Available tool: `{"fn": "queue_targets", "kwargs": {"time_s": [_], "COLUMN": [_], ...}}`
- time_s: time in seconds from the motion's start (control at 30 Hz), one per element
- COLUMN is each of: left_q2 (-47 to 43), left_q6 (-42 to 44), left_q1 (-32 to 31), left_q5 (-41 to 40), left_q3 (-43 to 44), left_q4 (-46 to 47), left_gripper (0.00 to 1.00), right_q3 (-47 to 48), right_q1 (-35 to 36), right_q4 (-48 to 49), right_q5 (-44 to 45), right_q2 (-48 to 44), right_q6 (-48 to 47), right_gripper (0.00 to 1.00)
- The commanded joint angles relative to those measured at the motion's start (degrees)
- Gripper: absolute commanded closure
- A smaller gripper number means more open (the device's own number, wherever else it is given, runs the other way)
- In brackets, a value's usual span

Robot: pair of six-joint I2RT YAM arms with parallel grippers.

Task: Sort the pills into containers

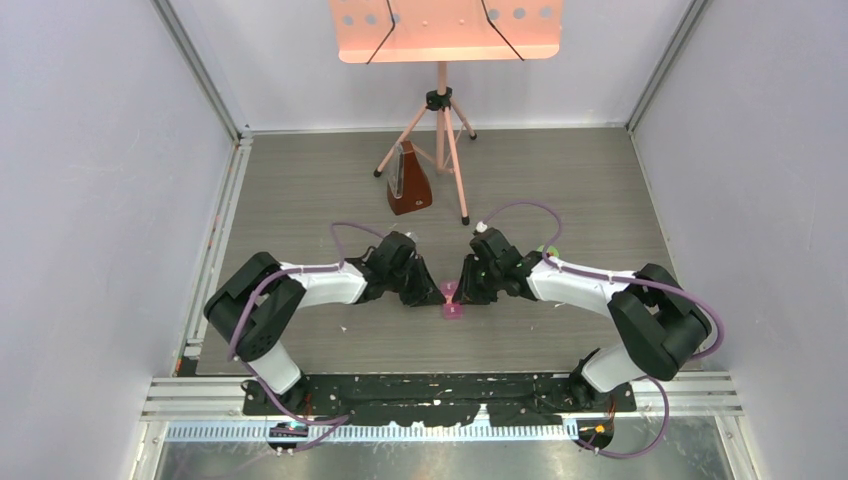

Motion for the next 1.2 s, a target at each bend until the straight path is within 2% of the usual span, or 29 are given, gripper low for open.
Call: {"fn": "queue_targets", "kwargs": {"time_s": [0.0,0.3,0.67,1.0,1.17], "left_q2": [5.60,7.35,7.37,11.31,14.70], "left_q6": [-2.24,-5.58,1.77,-1.34,-3.80], "left_q1": [0.36,1.01,1.10,-0.75,-0.75], "left_q5": [-4.40,-1.30,-9.69,-14.09,-12.04], "left_q3": [-2.57,-4.36,-3.40,-3.15,-2.78], "left_q4": [-7.37,-1.90,-9.95,-13.46,-13.46], "left_gripper": [1.00,1.00,1.00,1.00,1.00], "right_q3": [-2.33,-2.85,-3.35,-3.26,-3.28], "right_q1": [-0.38,-0.63,-0.63,-0.57,-0.55], "right_q4": [-1.81,-1.13,-0.44,-1.83,-2.58], "right_q5": [4.57,4.28,4.73,7.02,9.75], "right_q2": [4.17,4.78,5.70,5.34,5.40], "right_q6": [0.25,-0.05,-1.17,-2.89,-3.29], "right_gripper": [0.79,0.85,0.88,0.88,0.88]}}
